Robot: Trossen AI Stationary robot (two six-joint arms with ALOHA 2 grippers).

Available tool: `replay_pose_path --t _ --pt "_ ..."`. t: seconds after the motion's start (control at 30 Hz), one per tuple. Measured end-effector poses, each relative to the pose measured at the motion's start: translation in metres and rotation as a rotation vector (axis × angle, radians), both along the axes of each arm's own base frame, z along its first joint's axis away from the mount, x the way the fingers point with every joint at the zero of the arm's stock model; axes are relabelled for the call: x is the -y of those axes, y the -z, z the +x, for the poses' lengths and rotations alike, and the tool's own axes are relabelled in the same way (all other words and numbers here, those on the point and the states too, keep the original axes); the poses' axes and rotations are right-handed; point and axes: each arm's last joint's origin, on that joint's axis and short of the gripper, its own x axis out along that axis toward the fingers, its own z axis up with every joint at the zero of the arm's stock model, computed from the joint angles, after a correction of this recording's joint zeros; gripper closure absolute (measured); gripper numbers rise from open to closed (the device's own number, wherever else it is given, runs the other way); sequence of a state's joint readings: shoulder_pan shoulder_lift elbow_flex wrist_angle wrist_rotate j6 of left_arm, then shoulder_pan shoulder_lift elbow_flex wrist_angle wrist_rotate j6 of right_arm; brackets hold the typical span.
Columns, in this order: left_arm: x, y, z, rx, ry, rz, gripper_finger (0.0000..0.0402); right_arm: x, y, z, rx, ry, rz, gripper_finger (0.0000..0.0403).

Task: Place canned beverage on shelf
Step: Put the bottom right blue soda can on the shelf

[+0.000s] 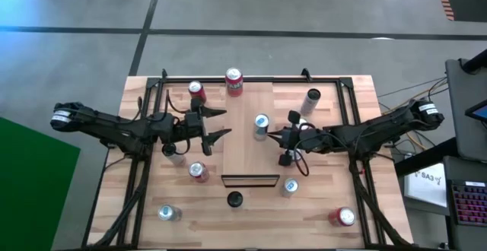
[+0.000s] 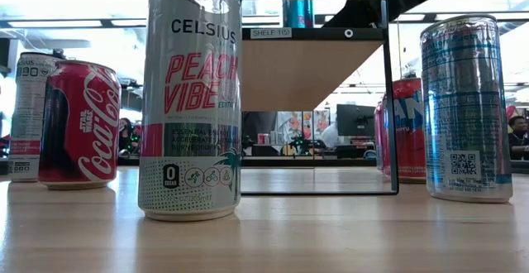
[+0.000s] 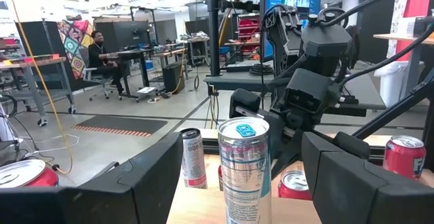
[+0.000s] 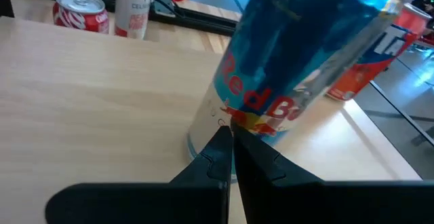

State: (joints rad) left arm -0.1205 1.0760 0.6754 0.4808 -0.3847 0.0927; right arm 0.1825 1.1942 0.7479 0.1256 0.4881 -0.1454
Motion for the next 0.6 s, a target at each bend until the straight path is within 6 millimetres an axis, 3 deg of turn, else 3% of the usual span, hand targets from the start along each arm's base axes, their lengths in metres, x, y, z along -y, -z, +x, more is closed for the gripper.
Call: replay_pose_path --t 0.4,0.6 --pt "0.000 0.000 0.000 0.004 0.001 -0.021 0.0135 0.005 -0.018 -0.019 0.009 0.005 -0.016 0.0394" --pt "0.000 0.000 0.000 0.004 0.002 -0.023 0.0135 0.023 -0.026 -0.023 0.057 0.089 0.022 0.0394"
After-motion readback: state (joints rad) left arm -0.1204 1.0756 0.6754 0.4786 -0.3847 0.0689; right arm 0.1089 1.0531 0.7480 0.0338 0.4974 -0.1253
